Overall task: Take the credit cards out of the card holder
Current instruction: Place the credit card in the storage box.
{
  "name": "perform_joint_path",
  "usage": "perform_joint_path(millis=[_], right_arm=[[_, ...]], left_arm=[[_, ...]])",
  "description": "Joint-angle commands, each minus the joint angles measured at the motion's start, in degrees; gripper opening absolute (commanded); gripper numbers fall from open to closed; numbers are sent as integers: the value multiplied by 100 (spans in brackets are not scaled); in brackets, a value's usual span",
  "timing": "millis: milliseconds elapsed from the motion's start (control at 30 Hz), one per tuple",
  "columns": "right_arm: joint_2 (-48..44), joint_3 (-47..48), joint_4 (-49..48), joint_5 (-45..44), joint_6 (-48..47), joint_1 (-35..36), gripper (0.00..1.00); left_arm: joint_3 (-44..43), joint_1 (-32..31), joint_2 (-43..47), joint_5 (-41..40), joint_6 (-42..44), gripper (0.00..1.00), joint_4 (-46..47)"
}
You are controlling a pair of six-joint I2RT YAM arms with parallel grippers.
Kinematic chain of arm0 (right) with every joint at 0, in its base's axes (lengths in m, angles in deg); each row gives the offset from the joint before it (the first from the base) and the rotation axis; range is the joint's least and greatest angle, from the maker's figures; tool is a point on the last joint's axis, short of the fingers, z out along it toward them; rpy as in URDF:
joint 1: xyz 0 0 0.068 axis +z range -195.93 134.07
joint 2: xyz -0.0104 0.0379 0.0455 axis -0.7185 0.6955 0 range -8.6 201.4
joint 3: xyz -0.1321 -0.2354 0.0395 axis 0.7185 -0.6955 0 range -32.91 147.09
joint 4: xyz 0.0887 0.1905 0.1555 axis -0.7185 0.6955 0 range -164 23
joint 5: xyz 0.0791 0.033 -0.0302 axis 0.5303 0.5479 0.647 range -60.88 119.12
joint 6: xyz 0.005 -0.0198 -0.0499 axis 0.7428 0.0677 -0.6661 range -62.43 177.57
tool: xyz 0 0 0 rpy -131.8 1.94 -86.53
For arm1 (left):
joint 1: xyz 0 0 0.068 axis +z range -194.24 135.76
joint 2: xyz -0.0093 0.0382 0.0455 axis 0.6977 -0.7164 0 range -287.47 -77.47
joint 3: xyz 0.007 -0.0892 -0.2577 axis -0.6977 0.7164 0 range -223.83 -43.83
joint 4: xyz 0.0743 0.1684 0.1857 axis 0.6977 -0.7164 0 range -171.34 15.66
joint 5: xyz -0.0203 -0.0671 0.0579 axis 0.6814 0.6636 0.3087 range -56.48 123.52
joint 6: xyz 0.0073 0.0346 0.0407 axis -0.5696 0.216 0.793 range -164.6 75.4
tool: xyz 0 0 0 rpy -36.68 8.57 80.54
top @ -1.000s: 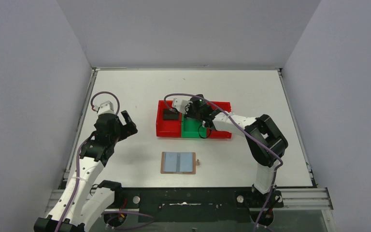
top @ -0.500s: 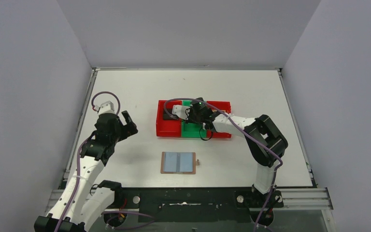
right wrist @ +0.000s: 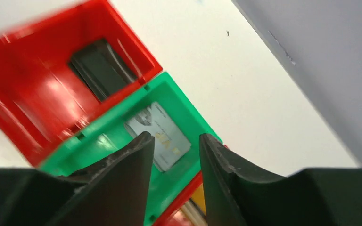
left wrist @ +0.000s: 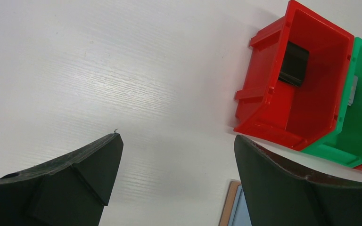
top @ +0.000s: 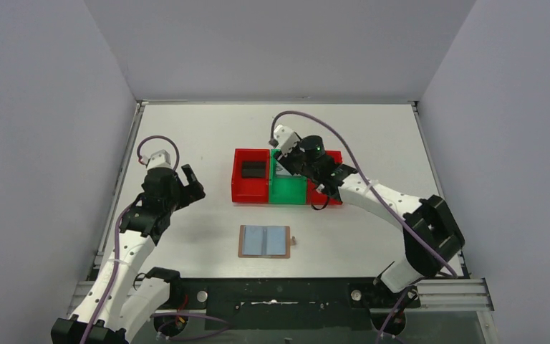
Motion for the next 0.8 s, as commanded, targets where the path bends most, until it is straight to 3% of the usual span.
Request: perform_joint_path(millis=[0, 100, 167, 367, 533, 767], right_arm=[[-834, 125, 85, -310, 3408, 4, 43], [-961, 189, 1188, -211, 5649, 40, 44], [-1119, -308, 1103, -225, 6245, 369, 43], [-1095, -892, 1640, -2103, 8059, 1751, 48], [-377, -643, 1820, -2728, 8718, 2768, 53], [1092, 757, 2774, -2991, 8944, 3432, 55]], left_arm=[[-58, 28, 58, 12, 97, 91, 129], [-63, 27, 104, -54, 78, 91, 120], [-60, 27, 132, -133, 53, 91, 107], [-81, 36, 241, -486, -69, 91, 10], [-63, 35, 347, -636, -141, 93, -12], [-48, 44, 342, -655, -157, 93, -25]])
